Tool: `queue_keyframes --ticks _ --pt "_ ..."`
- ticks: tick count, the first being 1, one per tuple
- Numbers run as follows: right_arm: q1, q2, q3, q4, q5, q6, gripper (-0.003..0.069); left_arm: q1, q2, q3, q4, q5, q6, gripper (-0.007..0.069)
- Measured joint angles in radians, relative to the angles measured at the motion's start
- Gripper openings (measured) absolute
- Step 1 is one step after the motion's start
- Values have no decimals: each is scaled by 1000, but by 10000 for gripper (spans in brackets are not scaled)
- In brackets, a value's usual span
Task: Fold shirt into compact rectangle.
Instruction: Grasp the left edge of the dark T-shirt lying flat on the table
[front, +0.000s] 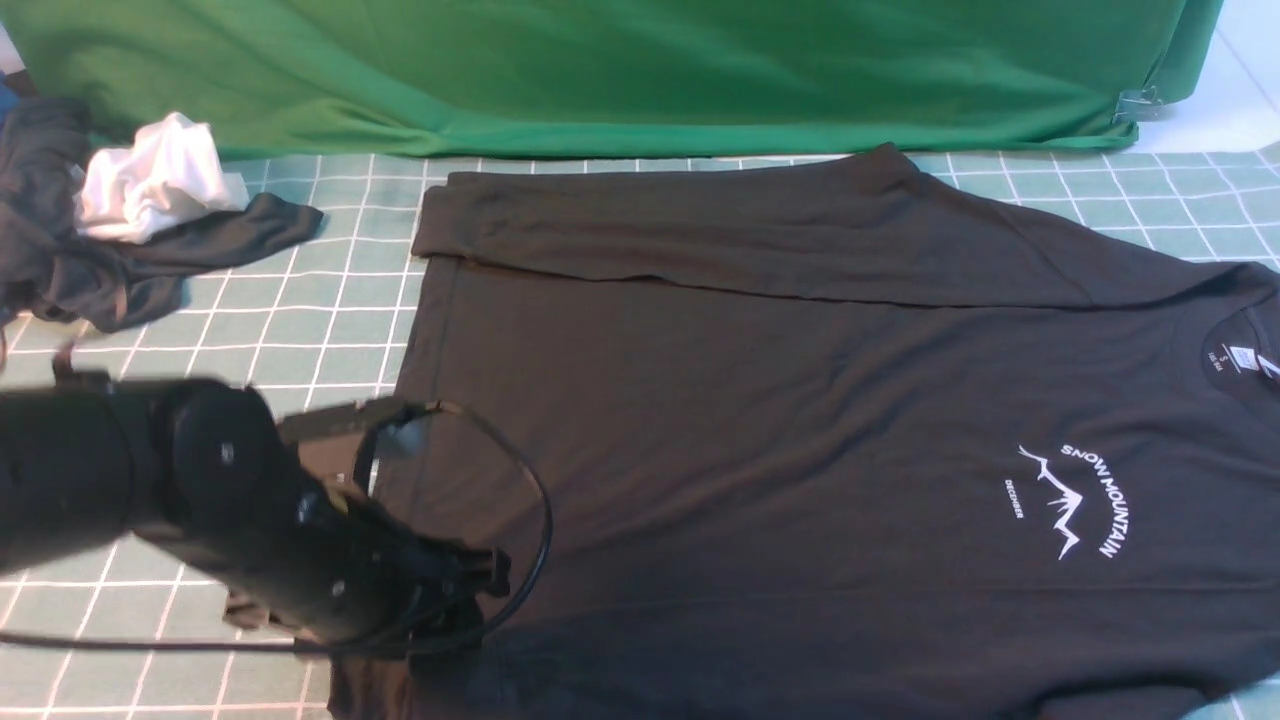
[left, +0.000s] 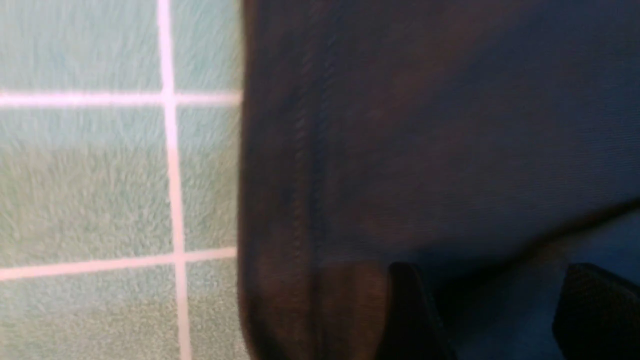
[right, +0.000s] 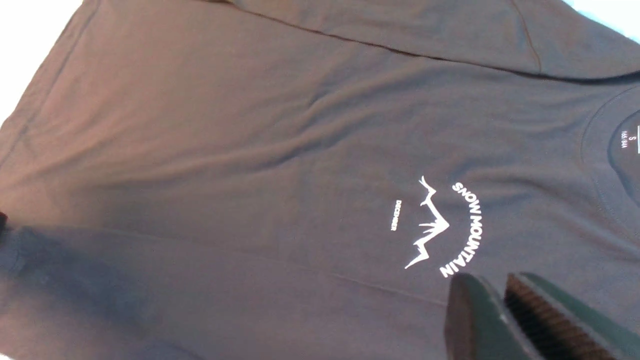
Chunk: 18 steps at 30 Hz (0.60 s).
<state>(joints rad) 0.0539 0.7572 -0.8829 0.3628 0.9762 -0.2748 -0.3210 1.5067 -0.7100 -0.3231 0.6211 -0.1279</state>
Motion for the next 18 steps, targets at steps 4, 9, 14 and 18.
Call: queue_keyframes --ticks 4,9,14,18 --pt "0 0 0 0 0 0 93 -3 -1 -21 3 42 1 347" --pt "0 0 0 0 0 0 102 -7 16 5 4 49 1 347" --pt "0 0 0 0 0 0 113 -7 55 23 -34 45 21 347" --pt "0 0 0 0 0 0 125 -7 60 24 -86 34 86 337"
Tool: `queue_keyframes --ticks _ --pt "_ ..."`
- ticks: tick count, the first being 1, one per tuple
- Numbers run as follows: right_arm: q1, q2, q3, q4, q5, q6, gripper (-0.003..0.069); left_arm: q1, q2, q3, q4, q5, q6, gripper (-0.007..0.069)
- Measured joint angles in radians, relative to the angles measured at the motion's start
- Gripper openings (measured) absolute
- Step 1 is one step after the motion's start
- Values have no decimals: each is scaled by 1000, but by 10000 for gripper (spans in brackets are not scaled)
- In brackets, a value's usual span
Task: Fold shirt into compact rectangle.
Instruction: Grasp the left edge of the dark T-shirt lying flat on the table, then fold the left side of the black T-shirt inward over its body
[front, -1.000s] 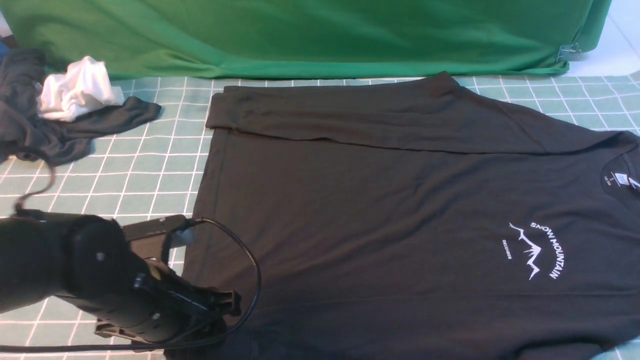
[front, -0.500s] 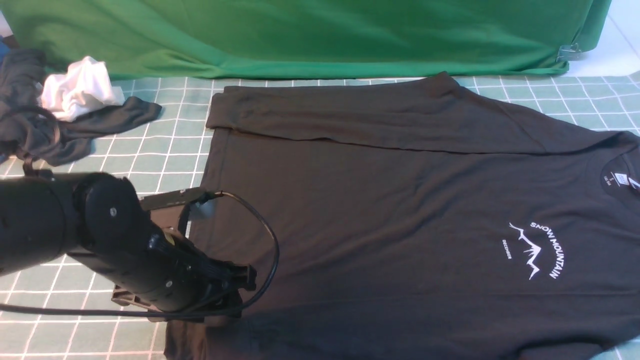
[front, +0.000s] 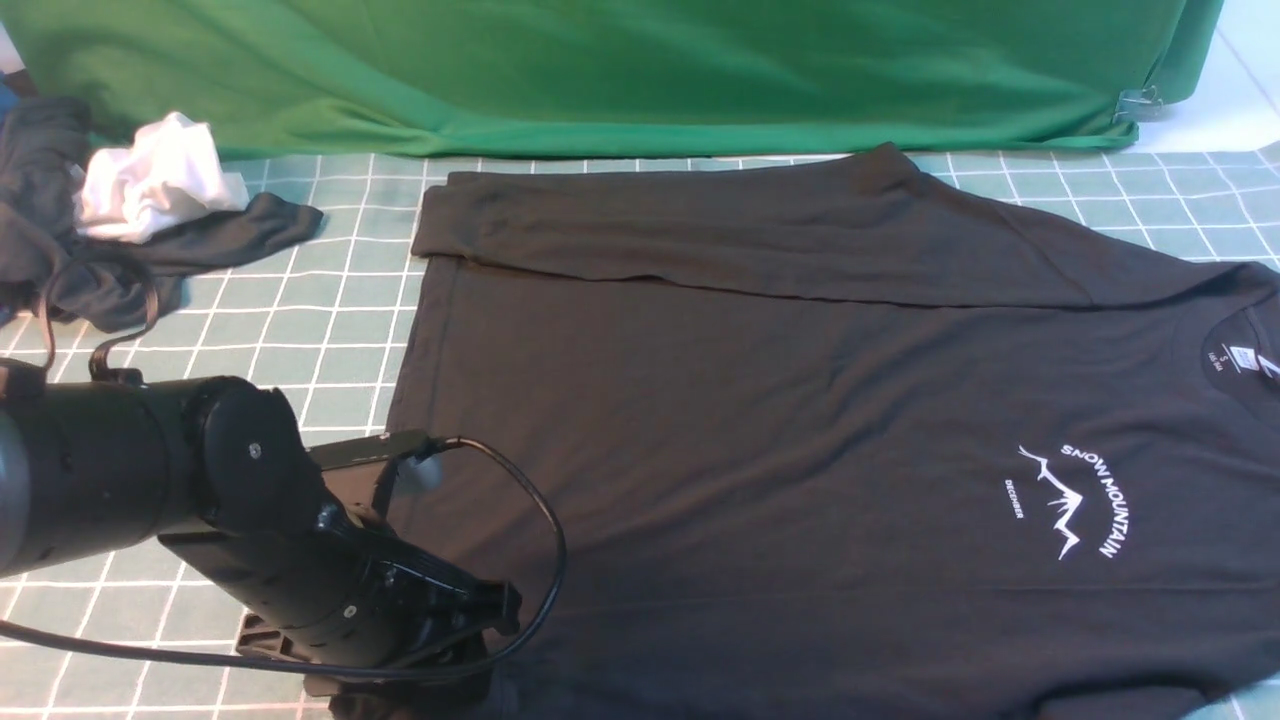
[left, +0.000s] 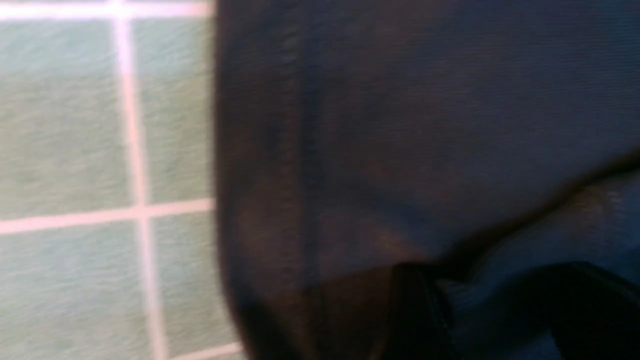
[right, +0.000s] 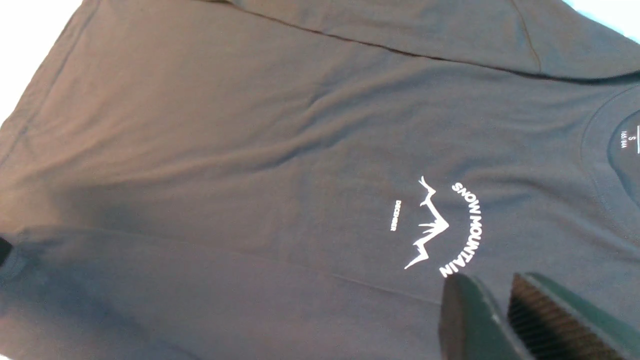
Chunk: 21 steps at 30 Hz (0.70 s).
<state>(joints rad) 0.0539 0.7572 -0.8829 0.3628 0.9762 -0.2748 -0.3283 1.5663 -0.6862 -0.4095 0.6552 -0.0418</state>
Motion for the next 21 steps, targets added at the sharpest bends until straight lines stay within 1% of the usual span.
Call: queue_keyframes --ticks 3,4,6,7,8,10,13,16,21 --pt "0 0 0 0 0 0 130 0 0 0 -9 0 8 308" --pt "0 0 0 0 0 0 132 0 0 0 -11 -1 10 281" --pt "0 0 0 0 0 0 139 0 0 0 -3 -4 17 165" --pt "0 0 0 0 0 0 139 0 0 0 -2 -5 17 155" --pt "0 0 0 0 0 0 143 0 0 0 9 -9 19 78" --pt "0 0 0 0 -1 0 143 0 -9 0 15 -10 19 32" --pt "0 0 0 0 -1 0 145 0 -57 -25 30 16 17 13" --pt "0 0 0 0 -1 0 147 0 -108 -90 76 55 -9 13" --pt "0 0 0 0 -1 0 153 0 -121 -266 180 86 -51 13"
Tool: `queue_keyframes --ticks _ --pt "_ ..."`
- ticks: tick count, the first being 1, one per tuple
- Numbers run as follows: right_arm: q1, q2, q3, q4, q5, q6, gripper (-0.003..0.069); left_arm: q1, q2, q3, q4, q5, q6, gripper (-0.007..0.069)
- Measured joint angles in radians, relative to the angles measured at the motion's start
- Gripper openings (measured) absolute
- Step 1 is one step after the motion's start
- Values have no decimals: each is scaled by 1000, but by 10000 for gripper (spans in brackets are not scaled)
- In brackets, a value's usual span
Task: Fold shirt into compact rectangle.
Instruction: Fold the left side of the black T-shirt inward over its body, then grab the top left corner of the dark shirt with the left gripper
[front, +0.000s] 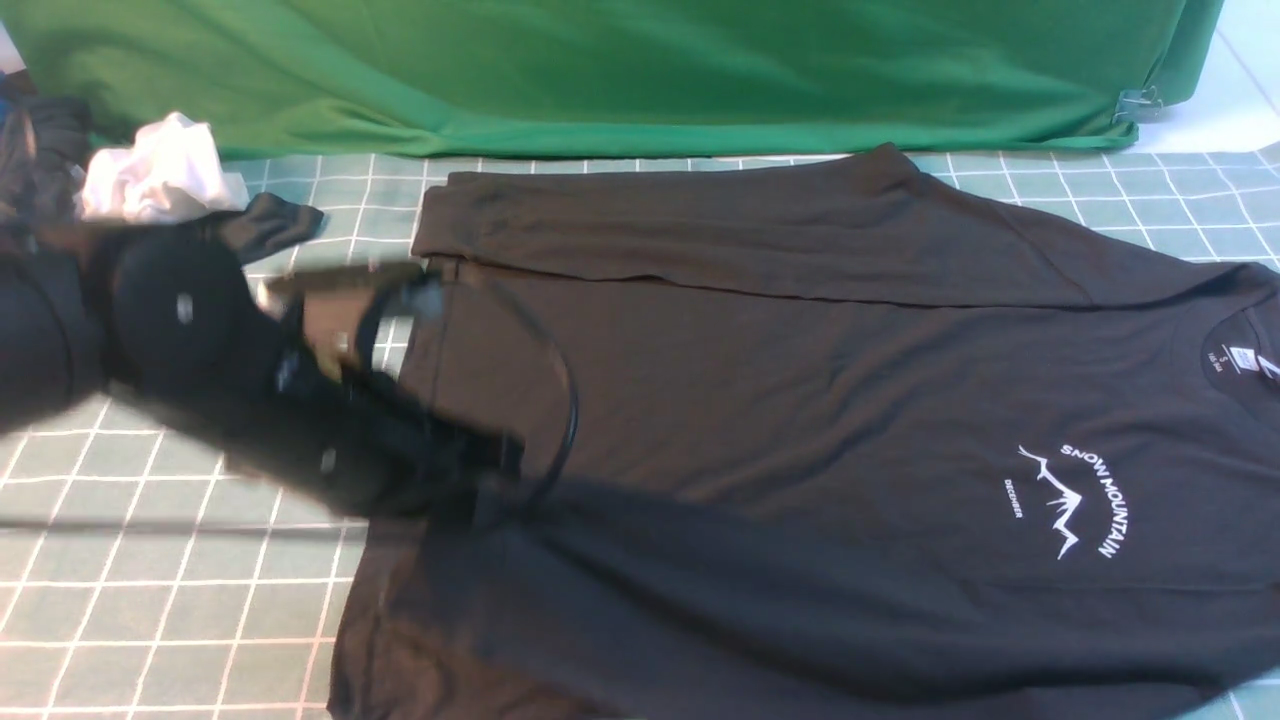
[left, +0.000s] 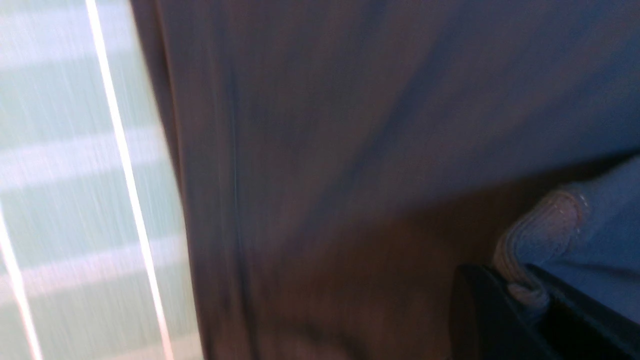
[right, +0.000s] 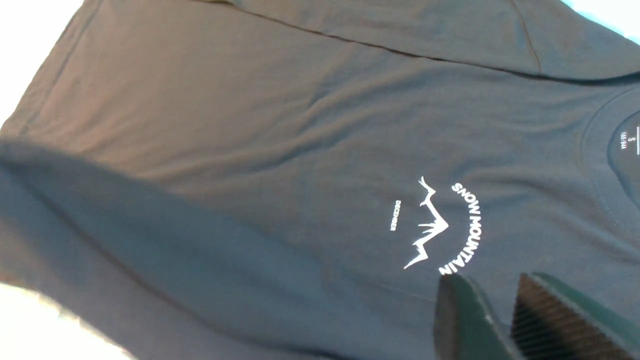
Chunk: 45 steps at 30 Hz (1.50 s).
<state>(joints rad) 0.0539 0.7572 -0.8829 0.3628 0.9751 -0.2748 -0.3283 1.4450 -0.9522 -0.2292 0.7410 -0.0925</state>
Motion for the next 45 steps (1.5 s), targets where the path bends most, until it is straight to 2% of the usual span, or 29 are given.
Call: queue_keyframes --ticks 7,14,21,25,31,32,34,40,42,45 --pt "0 0 0 0 1 0 156 59 147 -190 28 -16 -39 13" --pt "0 0 0 0 1 0 156 163 329 -287 29 -78 -42 13" --pt "0 0 0 0 1 0 156 202 475 -376 -2 -102 -43 22" --pt "0 0 0 0 1 0 159 204 522 -398 -5 -119 -58 81" --pt "0 0 0 0 1 0 165 209 527 -487 12 -138 -62 249" --pt "0 0 0 0 1 0 165 211 528 -539 14 -152 -62 304" --pt "0 0 0 -1 1 0 165 213 538 -608 8 -169 -77 342" --pt "0 0 0 -1 1 0 165 239 636 -825 7 -99 -156 339" --pt "0 0 0 -1 1 0 169 260 729 -942 12 9 -192 314" --pt "0 0 0 -1 1 0 173 275 811 -1017 18 67 -200 304"
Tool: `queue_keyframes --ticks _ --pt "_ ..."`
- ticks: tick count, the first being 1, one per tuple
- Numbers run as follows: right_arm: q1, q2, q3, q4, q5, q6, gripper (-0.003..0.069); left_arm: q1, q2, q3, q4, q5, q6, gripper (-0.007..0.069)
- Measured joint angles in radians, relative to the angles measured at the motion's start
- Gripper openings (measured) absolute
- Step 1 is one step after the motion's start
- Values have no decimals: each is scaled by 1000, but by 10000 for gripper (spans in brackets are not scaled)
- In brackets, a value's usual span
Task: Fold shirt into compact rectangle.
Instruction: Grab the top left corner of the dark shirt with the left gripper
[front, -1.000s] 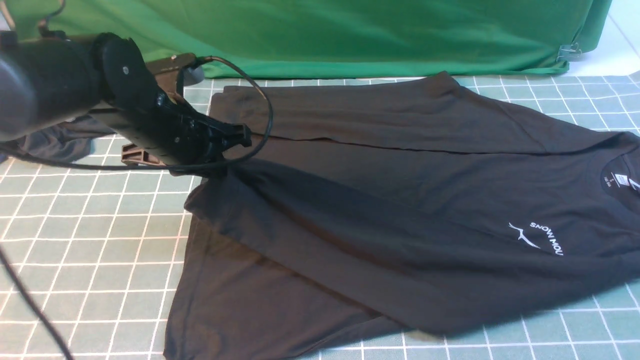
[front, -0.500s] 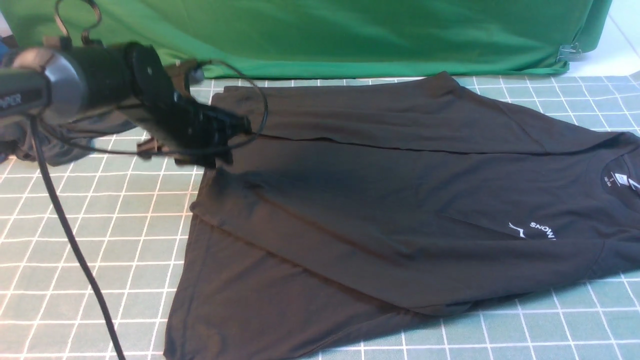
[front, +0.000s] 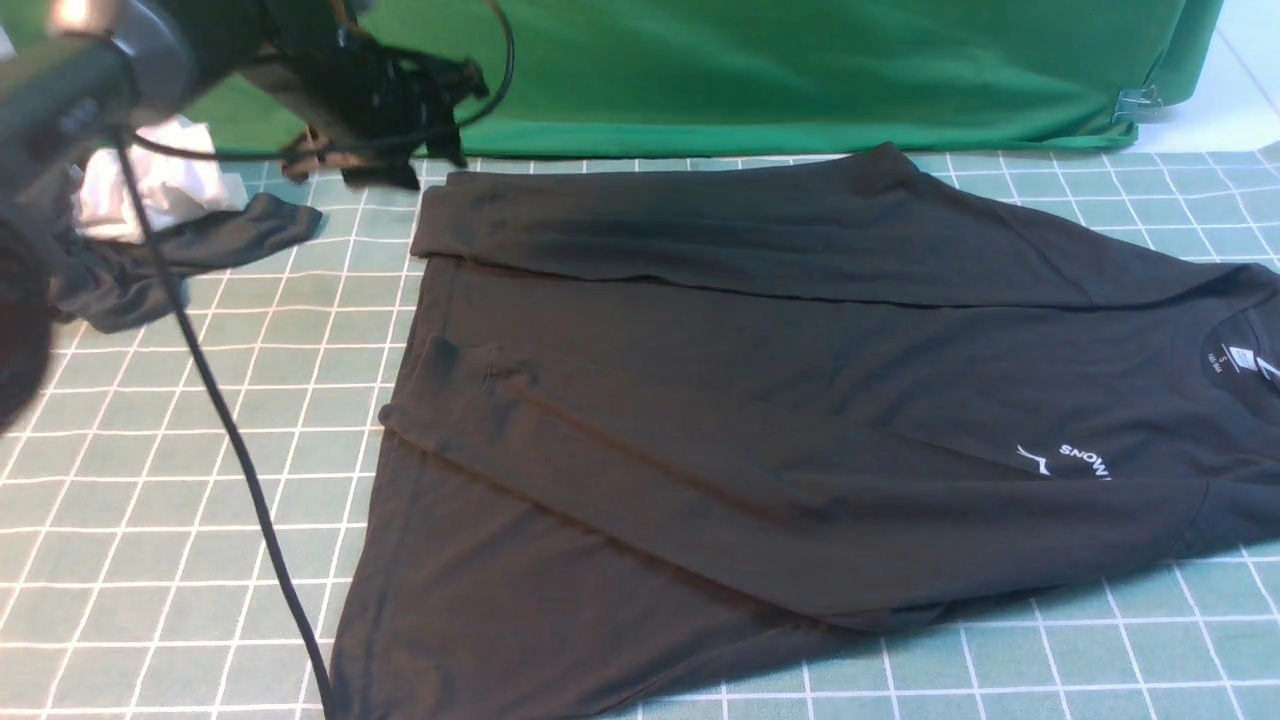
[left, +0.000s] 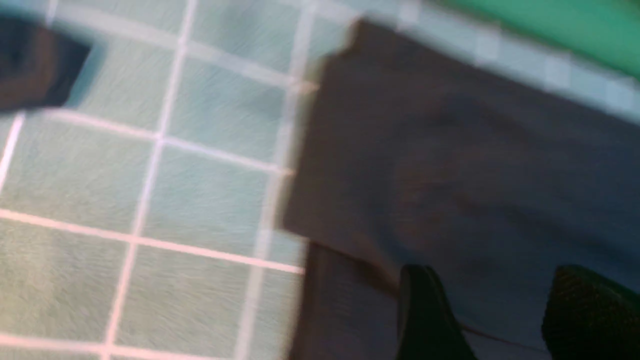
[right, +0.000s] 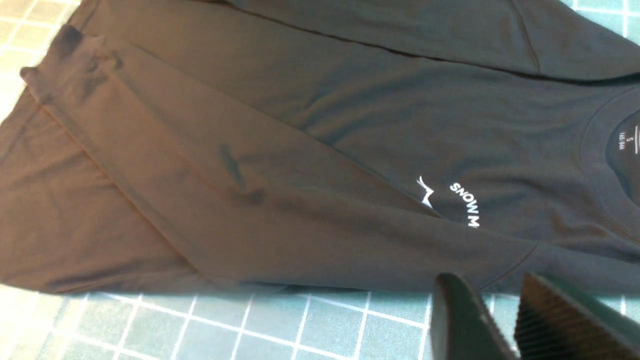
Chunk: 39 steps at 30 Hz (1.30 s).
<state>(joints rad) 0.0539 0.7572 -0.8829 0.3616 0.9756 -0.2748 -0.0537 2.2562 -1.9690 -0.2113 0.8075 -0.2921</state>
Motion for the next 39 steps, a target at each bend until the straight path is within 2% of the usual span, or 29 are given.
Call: queue_keyframes --ticks 8,14,16,20,26,29,34,39 --pt "0 0 0 0 0 0 182 5 123 -51 34 -37 16 300" --pt "0 0 0 0 -3 0 185 5 152 -52 187 -78 18 300" --pt "0 0 0 0 -7 0 186 5 155 -52 202 -82 18 300" --pt "0 0 0 0 -10 0 186 4 161 -52 190 -98 21 300" --pt "0 0 0 0 -30 15 183 4 166 -55 99 -118 89 293" --pt "0 0 0 0 -37 18 183 4 166 -55 95 -120 102 264" --pt "0 0 0 0 -42 26 184 4 162 -55 103 -120 134 56" --pt "0 0 0 0 -44 29 186 4 124 -57 148 -120 143 21"
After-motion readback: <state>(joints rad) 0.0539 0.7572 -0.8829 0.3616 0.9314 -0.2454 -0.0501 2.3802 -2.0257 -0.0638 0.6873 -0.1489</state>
